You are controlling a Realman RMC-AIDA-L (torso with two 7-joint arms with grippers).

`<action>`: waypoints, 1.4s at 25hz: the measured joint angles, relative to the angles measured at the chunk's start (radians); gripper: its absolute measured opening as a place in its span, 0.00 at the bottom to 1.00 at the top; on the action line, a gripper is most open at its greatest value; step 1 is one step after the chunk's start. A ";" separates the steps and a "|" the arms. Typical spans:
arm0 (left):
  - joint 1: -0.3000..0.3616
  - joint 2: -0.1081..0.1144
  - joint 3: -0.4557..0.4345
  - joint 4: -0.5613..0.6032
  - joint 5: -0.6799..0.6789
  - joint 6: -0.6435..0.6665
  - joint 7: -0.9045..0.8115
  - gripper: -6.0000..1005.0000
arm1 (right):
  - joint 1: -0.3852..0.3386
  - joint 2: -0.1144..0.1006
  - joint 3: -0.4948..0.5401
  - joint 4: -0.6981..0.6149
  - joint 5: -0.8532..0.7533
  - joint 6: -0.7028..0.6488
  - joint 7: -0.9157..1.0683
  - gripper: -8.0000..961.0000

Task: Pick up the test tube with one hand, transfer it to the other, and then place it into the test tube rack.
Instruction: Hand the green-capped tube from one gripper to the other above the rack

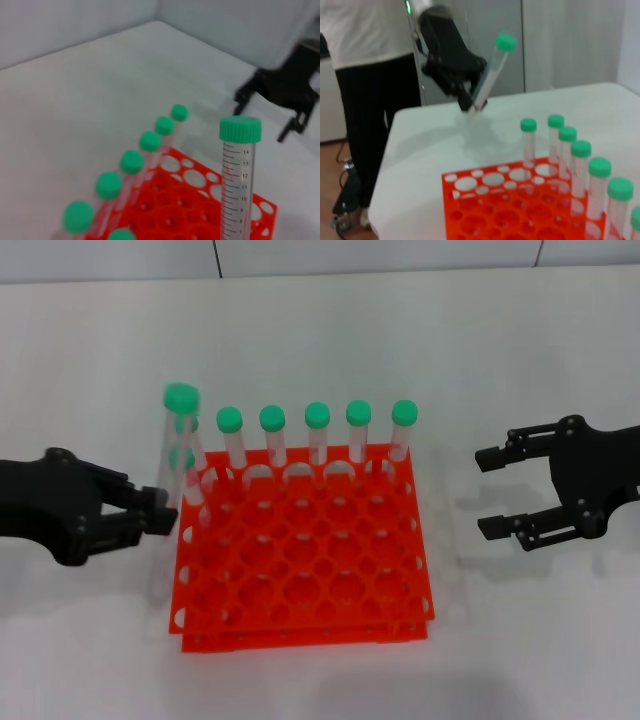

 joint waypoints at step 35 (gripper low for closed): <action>-0.181 0.052 0.004 -0.489 -0.151 -0.035 0.546 0.22 | 0.024 0.011 0.057 0.189 0.262 -0.089 0.055 0.78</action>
